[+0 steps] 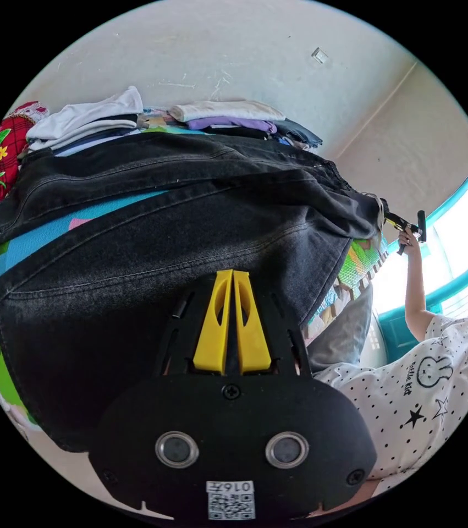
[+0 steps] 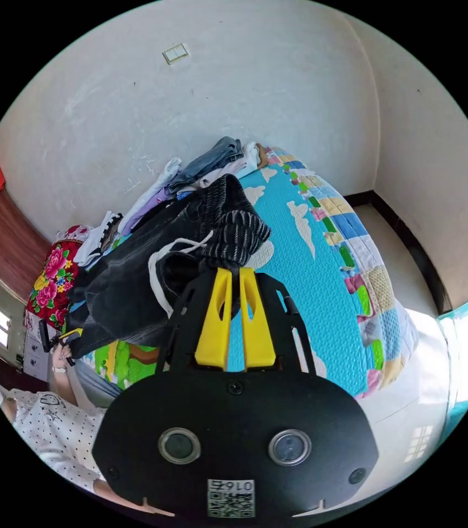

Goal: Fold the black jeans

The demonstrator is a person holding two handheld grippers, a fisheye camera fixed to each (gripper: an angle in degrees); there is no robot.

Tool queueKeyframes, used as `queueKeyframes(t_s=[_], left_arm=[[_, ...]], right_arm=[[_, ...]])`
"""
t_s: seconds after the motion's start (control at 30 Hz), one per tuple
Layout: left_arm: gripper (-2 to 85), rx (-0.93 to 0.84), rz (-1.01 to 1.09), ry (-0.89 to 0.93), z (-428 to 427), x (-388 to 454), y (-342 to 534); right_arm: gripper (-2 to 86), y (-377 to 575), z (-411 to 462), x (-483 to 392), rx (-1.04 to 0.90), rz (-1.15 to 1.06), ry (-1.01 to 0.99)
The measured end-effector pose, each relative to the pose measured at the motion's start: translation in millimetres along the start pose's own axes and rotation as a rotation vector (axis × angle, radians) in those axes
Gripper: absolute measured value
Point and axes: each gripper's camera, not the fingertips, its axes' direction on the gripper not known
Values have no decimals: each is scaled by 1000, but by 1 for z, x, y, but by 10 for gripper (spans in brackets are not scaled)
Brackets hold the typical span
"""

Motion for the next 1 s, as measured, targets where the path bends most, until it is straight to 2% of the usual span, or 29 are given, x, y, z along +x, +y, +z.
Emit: queueKeyframes(t_s=[0.1, 0.17, 0.23, 0.33, 0.43, 0.47, 0.5, 0.6, 0.67, 0.8, 0.87, 1.0], left_arm=[[-10, -41, 52, 16, -10, 3, -9], [-10, -66, 60, 44, -17, 2, -13], [-10, -81, 65, 72, -25, 3, -13], [-10, -83, 54, 71, -40, 9, -9], [-10, -80, 77, 14, -56, 26, -2], [-10, -80, 89, -20, -63, 35, 1], [-10, -79, 98, -65, -71, 44, 5], [-10, -38, 121, -225, -96, 69, 20], [-10, 33, 127, -264, -117, 82, 30], [-10, 207, 123, -148, -162, 94, 47], [-10, 260, 128, -100, -176, 97, 50], [-10, 279, 141, -44, -192, 104, 41]], right_arm=[[24, 36, -35, 21, -5, 19, 6], [42, 59, -39, 29, -130, -8, 129], [70, 69, -51, 28, -112, -11, 260], [93, 65, -86, 0, 102, -133, 311], [72, 47, -104, -33, 387, -253, 346], [70, 31, -99, -41, 428, -273, 341], [69, 20, -93, -44, 412, -287, 331], [105, -43, -39, -44, 200, -314, 253], [144, -82, 15, -27, 26, -278, 253], [142, -114, 85, 18, -189, -144, 234], [121, -120, 114, 36, -320, -121, 100], [26, -119, 96, 28, -219, -221, 163]])
